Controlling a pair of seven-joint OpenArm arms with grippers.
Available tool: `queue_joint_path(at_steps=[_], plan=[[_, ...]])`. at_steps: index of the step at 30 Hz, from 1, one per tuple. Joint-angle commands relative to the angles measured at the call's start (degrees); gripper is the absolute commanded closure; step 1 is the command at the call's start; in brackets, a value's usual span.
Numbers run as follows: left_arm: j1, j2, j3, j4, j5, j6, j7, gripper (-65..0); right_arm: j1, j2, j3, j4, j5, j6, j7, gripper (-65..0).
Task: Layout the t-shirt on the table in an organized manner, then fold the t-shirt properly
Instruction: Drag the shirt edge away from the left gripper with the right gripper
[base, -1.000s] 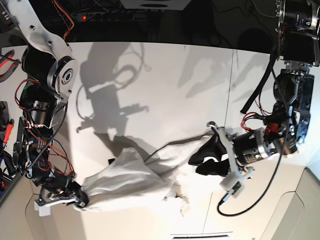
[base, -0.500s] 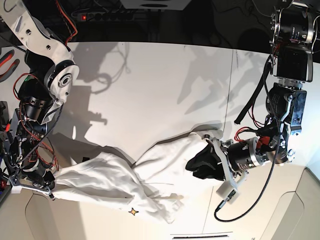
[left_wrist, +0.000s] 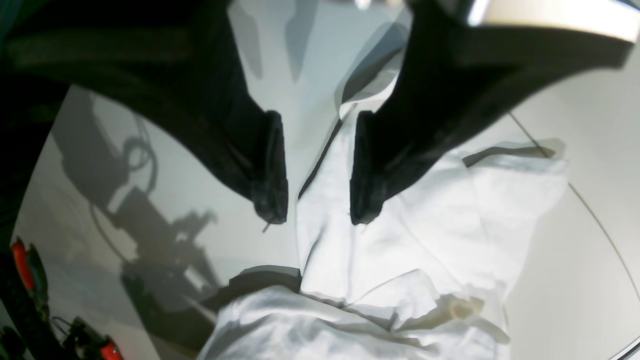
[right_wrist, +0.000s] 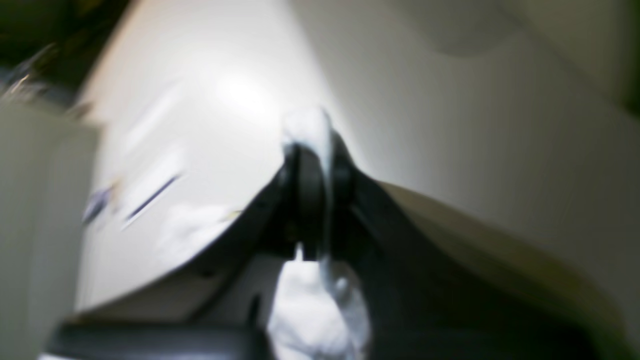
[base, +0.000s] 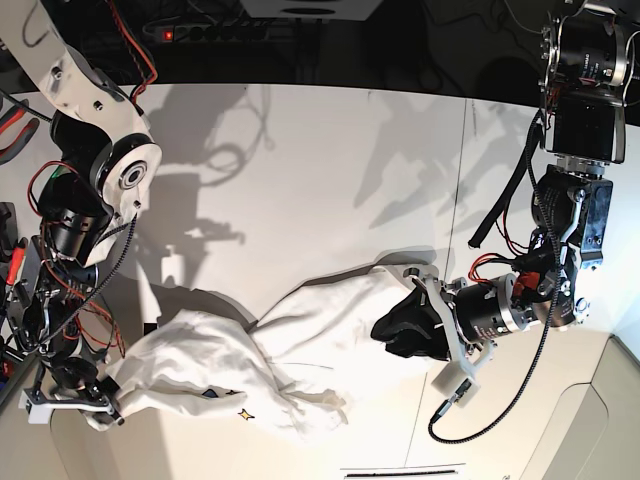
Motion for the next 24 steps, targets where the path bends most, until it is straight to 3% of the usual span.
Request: queue_joint_path(at_steps=[1,2,3,9,11,14,15,16,18,20,22,24], plan=[[-1.6,-0.5,-0.3,0.9,-1.2,-0.3,-1.4,-24.9,2.3,0.5,-1.1,1.0,1.4,1.0,-0.1,-26.0],[-1.5,-0.5,-0.3,0.9,-1.2,-0.3,-1.4,-24.9,2.4,0.5,-1.9,1.0,1.7,1.0,-0.2,-33.3],[-1.5,-0.5,-0.3,0.9,-1.2,-0.3,-1.2,-24.9,2.4,0.5,-2.6,1.0,1.7,1.0,-0.1,-35.8],[-1.6,-1.0,-0.3,0.9,-0.5,-0.3,-0.3,-24.9,2.4,0.4,-3.7,1.0,-1.1,1.0,-0.1,-35.6],[-1.6,-1.5,-0.3,0.9,-0.6,-0.3,-0.4,-24.9,2.4,0.4,-3.7,1.0,-1.1,3.3,-0.5,-35.5],[-1.6,-2.3,-0.4,0.9,-0.5,-0.3,-0.6,-24.9,2.2,0.3,-3.7,1.8,2.2,10.1,-3.9,-28.4],[-1.6,-2.4,-0.4,0.9,-0.5,-0.3,-0.7,-24.9,2.2,0.2,-3.8,2.1,5.3,13.9,-6.4,-24.2],[-1.6,-2.4,-0.4,0.8,-0.5,-0.3,-0.9,-24.9,2.2,0.2,-4.5,2.2,9.2,14.9,-10.1,-20.0],[-1.6,-2.4,-0.4,0.8,0.1,-0.3,-1.3,-24.9,2.1,0.2,-8.2,2.2,16.4,15.0,-17.9,-11.7],[-1.6,-2.4,-0.4,0.8,0.5,-0.3,-1.2,-24.9,1.9,0.1,-14.3,2.2,19.2,15.0,-23.8,-7.1],[-1.6,-2.4,-0.4,0.8,1.6,-0.3,-1.2,-24.9,1.6,0.2,-21.8,2.1,18.9,14.8,-26.6,-7.2],[-1.6,-2.5,-0.4,0.4,2.2,-0.3,-1.1,-24.9,0.8,0.2,-29.3,2.2,15.3,14.4,-25.9,-9.7]])
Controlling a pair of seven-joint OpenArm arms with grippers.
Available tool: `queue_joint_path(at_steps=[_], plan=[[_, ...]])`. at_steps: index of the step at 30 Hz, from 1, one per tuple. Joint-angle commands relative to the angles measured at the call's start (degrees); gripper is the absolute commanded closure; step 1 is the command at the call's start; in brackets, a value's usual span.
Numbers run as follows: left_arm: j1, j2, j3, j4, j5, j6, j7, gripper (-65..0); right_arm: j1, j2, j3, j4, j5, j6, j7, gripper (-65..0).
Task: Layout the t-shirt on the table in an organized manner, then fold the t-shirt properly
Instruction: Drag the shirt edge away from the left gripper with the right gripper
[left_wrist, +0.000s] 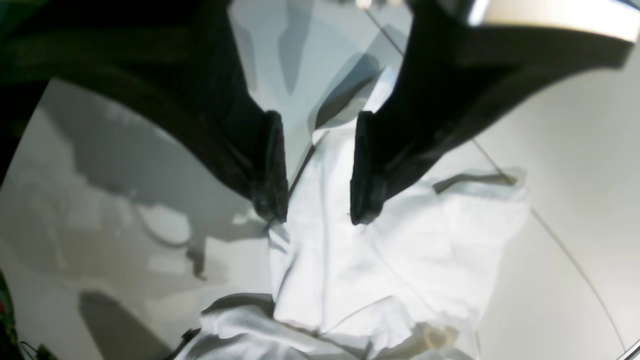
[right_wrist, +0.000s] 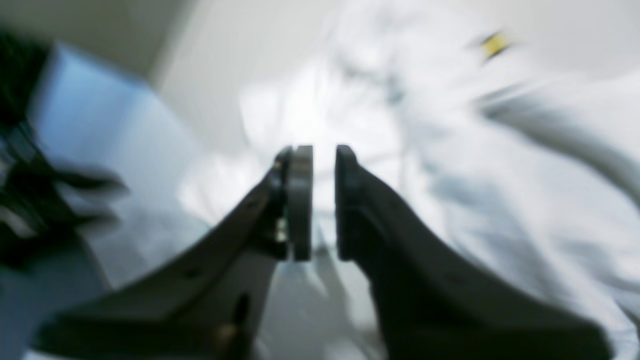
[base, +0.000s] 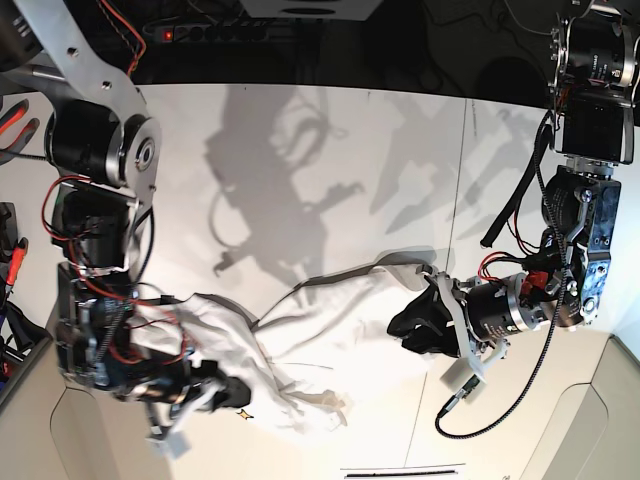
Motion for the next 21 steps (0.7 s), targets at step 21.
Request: queue_joint_path(at_steps=[21], plan=[[-1.5,-4.4,-0.4,-4.4,-2.8,-0.3,-0.6,-24.9,-9.3,0.2,-25.6,1.1,-42.2,-18.0,20.2,-33.5]])
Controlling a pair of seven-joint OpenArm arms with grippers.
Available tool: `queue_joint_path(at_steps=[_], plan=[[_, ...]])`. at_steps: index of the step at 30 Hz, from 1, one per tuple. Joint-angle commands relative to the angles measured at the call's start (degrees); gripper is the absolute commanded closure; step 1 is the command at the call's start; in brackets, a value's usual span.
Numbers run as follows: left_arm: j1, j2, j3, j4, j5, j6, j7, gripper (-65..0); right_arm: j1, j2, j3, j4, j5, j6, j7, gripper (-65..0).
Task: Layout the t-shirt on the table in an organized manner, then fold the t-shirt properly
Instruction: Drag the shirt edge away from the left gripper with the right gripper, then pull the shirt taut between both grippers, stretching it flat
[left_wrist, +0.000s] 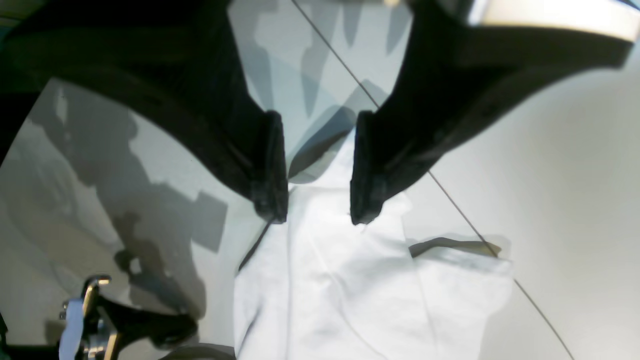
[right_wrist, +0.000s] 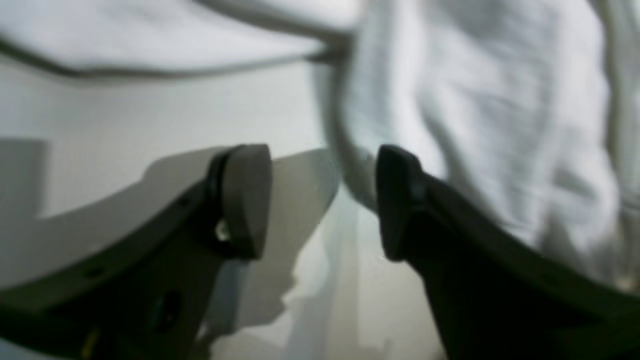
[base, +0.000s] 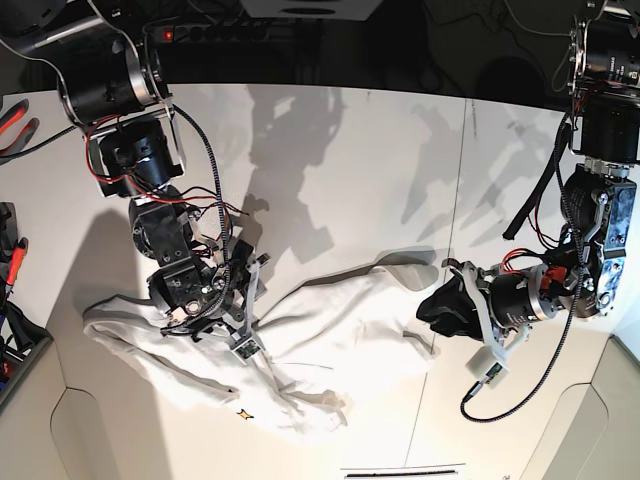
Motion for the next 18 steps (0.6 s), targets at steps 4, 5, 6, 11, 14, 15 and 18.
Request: queue_joint_path(at_steps=[4,5,6,11,14,15,18], plan=[[-1.5,-0.6,-0.4,0.8,-1.1,-0.3,-1.2,-24.9,1.8,-0.2,0.1,1.0,-3.6,-3.3,0.9,-33.5],[-1.5,-0.6,-0.4,0.8,-1.2,-0.3,-1.2,-24.9,1.7,-0.2,0.1,1.0,-3.5,-3.3,0.9,-33.5],[-1.5,-0.6,-0.4,0.8,-1.5,-0.3,-1.2,-24.9,1.7,-0.2,0.1,1.0,-3.5,-3.3,0.9,-33.5],[-1.5,-0.6,-0.4,0.8,-2.6,-0.3,-1.2,-24.9,1.7,0.1,0.1,1.0,-3.5,-3.7,2.1,-33.5],[-1.5,-0.6,-0.4,0.8,-2.6,-0.3,-1.2,-24.9,1.7,0.2,0.1,1.0,-3.8,-5.9,3.1,-33.4],[-1.5,-0.6,-0.4,0.8,-2.6,-0.3,-1.1,-24.9,1.7,0.1,0.1,0.9,-3.8,-6.2,3.6,-33.4],[-1.5,-0.6,-0.4,0.8,-2.6,-0.3,-0.3,-24.9,1.7,0.2,0.1,0.0,-4.3,-6.3,4.3,-33.3]])
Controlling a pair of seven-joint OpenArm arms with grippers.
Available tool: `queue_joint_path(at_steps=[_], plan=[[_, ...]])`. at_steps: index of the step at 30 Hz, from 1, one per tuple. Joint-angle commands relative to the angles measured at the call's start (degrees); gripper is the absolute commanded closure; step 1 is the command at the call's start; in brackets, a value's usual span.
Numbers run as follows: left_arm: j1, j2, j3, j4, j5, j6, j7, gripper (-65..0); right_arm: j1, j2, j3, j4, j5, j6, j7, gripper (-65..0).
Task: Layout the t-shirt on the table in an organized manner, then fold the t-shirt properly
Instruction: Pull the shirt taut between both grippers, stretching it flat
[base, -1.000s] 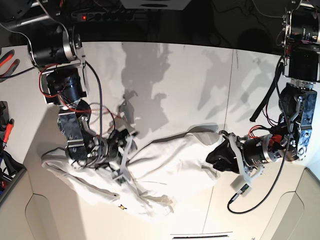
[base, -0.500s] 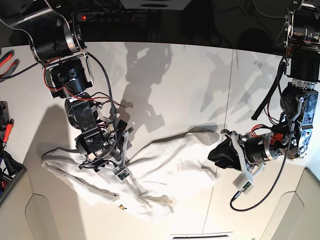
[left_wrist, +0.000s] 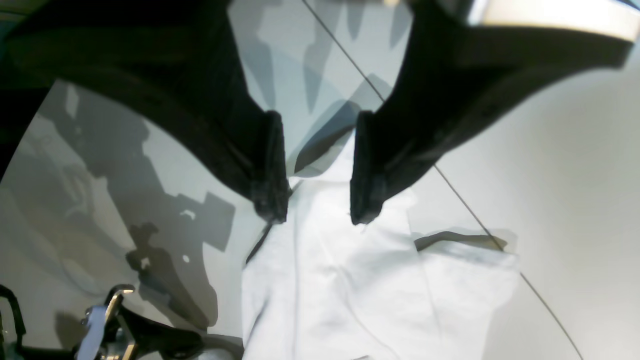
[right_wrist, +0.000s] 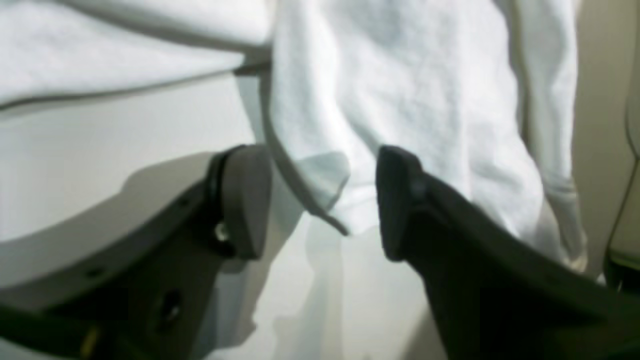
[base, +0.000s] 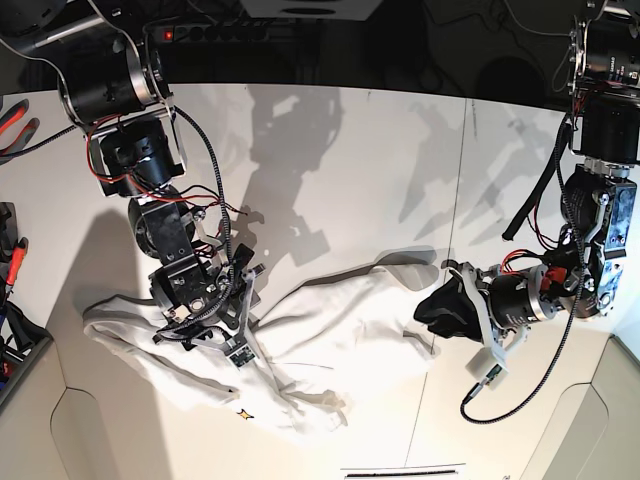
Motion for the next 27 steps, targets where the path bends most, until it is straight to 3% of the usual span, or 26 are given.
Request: queue_joint_path(at_steps=[1,6,8,10,14,18,22,27], plan=[[-1.5,-0.7,-0.4,0.8,-1.1,-0.3,-0.5,-24.9,1.7,0.1,0.1,0.1,-1.3,-0.7,0.9,-33.0],[-1.4,-0.7,-0.4,0.8,-1.2,-0.3,0.2,-24.9,1.8,1.0,0.1,-6.6,-2.9,-3.3,4.6,-23.3],[-1.2,-0.7,-0.4,0.8,-1.2,-0.3,0.2,-24.9,1.8,1.6,0.1,-9.5,-3.0,-5.3,6.7,-14.5],[-0.9,-0.7,-0.4,0.8,-1.2,-0.3,0.2,-24.9,1.7,2.1,0.1,-11.0,-3.0,-7.1,6.9,0.0],[-0.6,-0.7,-0.4,0.8,-1.2,-0.3,0.2,-24.9,1.5,2.4,0.1,-9.3,-7.7,-10.1,4.3,0.0],[0.2,-0.7,-0.4,0.8,0.4,-0.3,0.5,-25.0,-2.0,3.5,0.0,1.1,-8.2,-10.2,-1.8,0.0],[2.8,-0.7,-0.3,0.8,3.1,-0.3,-0.2,-28.3,-9.2,5.5,0.0,17.7,-5.1,-6.0,-3.8,0.0],[4.2,0.0,-0.3,0.8,3.5,-0.3,-5.3,-30.4,-14.6,8.0,0.0,31.0,-0.2,-2.5,-7.5,0.0]])
